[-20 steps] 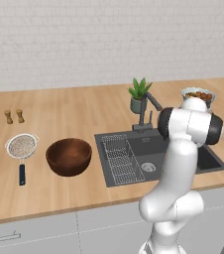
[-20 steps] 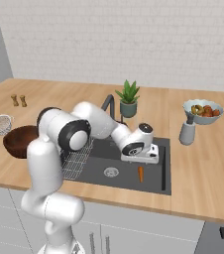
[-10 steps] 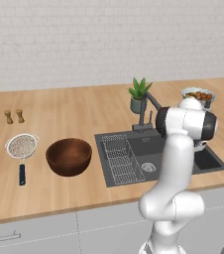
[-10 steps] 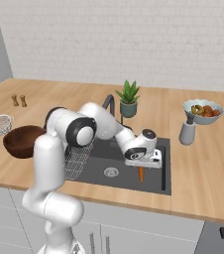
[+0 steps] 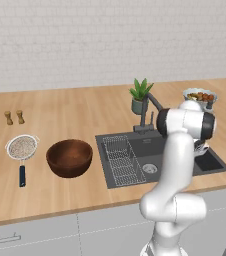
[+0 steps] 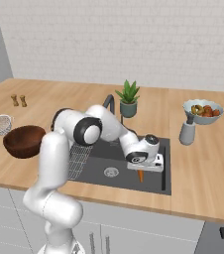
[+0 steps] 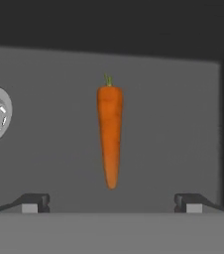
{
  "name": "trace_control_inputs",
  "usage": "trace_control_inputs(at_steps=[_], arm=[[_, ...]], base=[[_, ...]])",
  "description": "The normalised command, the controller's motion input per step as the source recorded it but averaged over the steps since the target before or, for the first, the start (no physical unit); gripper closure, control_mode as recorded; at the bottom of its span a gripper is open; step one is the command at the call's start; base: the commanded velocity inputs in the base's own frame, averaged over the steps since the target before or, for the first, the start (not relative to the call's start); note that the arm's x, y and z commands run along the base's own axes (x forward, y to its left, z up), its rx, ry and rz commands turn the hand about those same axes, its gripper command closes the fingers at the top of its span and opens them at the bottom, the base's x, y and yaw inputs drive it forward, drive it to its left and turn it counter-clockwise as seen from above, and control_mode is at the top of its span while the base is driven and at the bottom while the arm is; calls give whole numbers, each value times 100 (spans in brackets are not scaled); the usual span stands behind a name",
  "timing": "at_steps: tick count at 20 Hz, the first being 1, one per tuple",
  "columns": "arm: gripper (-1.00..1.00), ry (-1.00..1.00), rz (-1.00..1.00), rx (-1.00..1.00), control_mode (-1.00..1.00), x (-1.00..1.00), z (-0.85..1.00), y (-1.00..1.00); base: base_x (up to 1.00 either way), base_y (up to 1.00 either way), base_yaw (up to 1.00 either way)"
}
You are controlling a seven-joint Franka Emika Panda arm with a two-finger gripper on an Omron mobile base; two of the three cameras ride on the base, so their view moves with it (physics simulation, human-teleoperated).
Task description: Pick the carrot from the sink and place it in the bowl. Then pick the bowl and place it in the microwave. Then close the microwave door and press the start button.
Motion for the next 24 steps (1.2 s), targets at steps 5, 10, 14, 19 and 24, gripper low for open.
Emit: trace_control_inputs(at_steps=[5, 10, 14, 19, 24], arm=[[-100, 0, 0, 0, -100, 20, -32, 0], [-100, -1, 0, 0, -100, 32, -31, 0], [-100, 0, 0, 0, -100, 33, -27, 0], [-100, 0, 0, 0, -100, 25, -27, 0], [-100, 0, 0, 0, -100, 20, -33, 0]], base=[[0, 0, 0], [0, 0, 0], [0, 0, 0], [0, 0, 0], [0, 0, 0]])
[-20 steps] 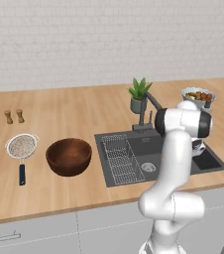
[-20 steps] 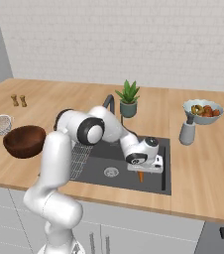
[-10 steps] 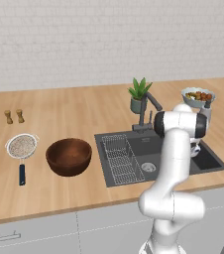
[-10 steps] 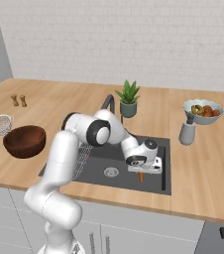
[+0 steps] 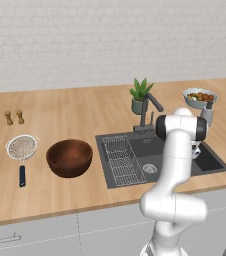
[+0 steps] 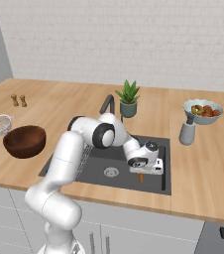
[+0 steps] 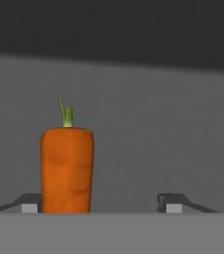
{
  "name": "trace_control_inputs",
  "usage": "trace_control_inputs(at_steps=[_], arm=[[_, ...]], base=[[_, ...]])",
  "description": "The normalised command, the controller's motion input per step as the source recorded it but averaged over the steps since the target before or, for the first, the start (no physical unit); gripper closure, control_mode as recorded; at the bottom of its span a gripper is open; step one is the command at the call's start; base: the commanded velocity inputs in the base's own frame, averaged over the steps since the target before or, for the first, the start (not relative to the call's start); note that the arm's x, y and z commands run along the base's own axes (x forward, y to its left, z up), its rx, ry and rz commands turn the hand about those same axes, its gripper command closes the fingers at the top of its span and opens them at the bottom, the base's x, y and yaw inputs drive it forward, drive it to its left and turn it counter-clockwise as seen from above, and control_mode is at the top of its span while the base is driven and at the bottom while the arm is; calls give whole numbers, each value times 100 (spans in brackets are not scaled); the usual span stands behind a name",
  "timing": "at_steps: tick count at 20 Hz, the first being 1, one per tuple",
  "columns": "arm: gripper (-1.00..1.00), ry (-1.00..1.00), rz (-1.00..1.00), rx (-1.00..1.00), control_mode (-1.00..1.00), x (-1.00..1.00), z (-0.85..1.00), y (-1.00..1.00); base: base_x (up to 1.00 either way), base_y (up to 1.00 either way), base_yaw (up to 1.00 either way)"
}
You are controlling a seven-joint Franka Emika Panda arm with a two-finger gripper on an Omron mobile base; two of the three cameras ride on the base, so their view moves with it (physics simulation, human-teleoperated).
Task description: Pick the carrot from the sink and place it in the bowl. Then pick the bowl and place it in the microwave. Then close the microwave door and press the start button.
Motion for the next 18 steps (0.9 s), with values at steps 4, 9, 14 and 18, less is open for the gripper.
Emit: trace_control_inputs(at_steps=[4, 9, 14, 18], arm=[[100, 0, 0, 0, -100, 16, -40, 1], [100, -3, 0, 0, -100, 5, -42, 0], [100, -5, 0, 2, -100, -1, -14, 0], [100, -1, 4, -1, -100, -31, 18, 12]], base=[[0, 0, 0], [0, 0, 0], [0, 0, 0], [0, 0, 0]])
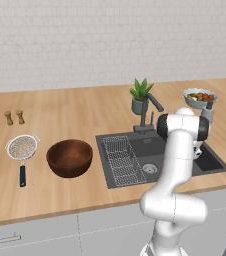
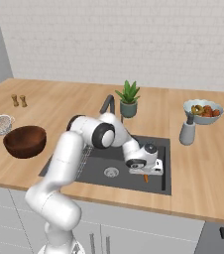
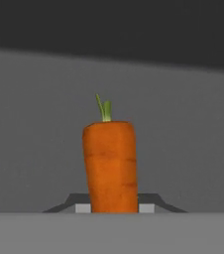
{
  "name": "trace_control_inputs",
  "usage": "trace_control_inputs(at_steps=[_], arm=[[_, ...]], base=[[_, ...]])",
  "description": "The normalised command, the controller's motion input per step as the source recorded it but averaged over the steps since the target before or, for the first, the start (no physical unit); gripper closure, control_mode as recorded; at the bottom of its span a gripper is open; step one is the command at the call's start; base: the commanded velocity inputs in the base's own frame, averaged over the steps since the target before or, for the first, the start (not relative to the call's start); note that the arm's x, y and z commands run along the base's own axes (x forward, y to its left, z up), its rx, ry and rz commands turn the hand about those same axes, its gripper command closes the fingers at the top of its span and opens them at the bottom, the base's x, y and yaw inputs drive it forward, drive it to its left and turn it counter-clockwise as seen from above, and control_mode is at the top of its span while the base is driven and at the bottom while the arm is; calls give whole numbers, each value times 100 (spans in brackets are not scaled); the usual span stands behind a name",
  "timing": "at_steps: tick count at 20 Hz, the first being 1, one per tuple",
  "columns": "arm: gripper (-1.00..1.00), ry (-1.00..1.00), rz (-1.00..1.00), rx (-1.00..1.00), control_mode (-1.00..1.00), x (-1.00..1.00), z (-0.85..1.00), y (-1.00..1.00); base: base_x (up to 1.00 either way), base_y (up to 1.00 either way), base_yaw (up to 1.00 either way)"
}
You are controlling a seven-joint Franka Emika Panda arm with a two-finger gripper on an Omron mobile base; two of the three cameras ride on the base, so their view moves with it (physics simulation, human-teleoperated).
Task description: Pick the carrot from the sink and place it in the bowl. Then pick the bowl and place it in the microwave. Then close the microwave door and press the start button.
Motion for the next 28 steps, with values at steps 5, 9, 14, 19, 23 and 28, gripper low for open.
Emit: trace_control_inputs(at_steps=[5, 9, 14, 19, 23, 28], arm=[[100, -7, 0, 0, -100, -60, 88, 5], [100, -1, 0, 0, -100, -54, 100, 17], [100, 3, 8, 0, -100, -47, 100, 0], [100, 6, 9, 0, -100, -23, 100, 0], [100, 11, 10, 0, -100, -13, 100, 0], [100, 7, 3, 5, -100, -30, 94, 10]], base=[[0, 0, 0], [0, 0, 0], [0, 0, 0], [0, 0, 0], [0, 0, 0], [0, 0, 0]])
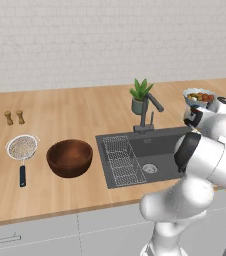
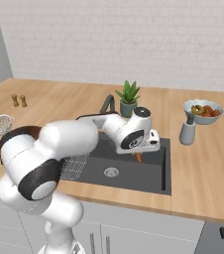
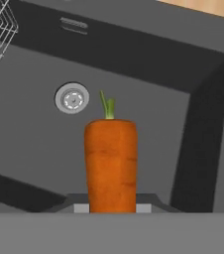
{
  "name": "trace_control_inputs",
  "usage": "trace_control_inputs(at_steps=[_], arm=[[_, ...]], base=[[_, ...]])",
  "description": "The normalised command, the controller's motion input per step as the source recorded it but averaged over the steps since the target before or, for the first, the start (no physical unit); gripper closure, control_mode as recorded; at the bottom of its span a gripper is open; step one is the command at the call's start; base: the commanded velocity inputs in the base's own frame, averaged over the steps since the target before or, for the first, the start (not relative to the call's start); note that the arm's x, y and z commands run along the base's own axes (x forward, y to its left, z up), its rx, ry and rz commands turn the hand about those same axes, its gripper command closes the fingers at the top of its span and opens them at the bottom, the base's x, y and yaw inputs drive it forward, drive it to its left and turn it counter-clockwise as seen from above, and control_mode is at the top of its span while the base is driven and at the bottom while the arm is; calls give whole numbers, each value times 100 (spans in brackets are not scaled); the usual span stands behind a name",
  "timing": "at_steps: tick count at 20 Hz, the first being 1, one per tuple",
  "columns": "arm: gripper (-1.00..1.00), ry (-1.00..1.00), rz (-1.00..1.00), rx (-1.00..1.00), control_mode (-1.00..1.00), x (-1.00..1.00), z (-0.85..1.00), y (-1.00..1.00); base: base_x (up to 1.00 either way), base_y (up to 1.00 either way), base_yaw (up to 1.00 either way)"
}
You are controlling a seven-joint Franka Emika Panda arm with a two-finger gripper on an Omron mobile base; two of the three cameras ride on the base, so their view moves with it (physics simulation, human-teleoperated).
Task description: Pick the carrot from the sink and place it in the bowl. Then pick the bowl and place it in the microwave. Then close the microwave door and press the start button.
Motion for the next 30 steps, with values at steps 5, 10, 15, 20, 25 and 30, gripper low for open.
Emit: trace_control_inputs(at_steps=[5, 10, 15, 20, 25, 30], arm=[[100, 1, 6, 12, -100, -41, 56, 51], [100, 6, 5, 13, -100, -43, 41, 89], [100, 11, 5, 7, -100, -26, 55, 100], [100, 7, 0, 8, -100, -8, 14, 100], [100, 0, 0, 6, -100, -16, 0, 100], [100, -1, 0, 6, -100, -9, 0, 100]], base=[[0, 0, 0], [0, 0, 0], [0, 0, 0], [0, 0, 0], [0, 0, 0], [0, 0, 0]])
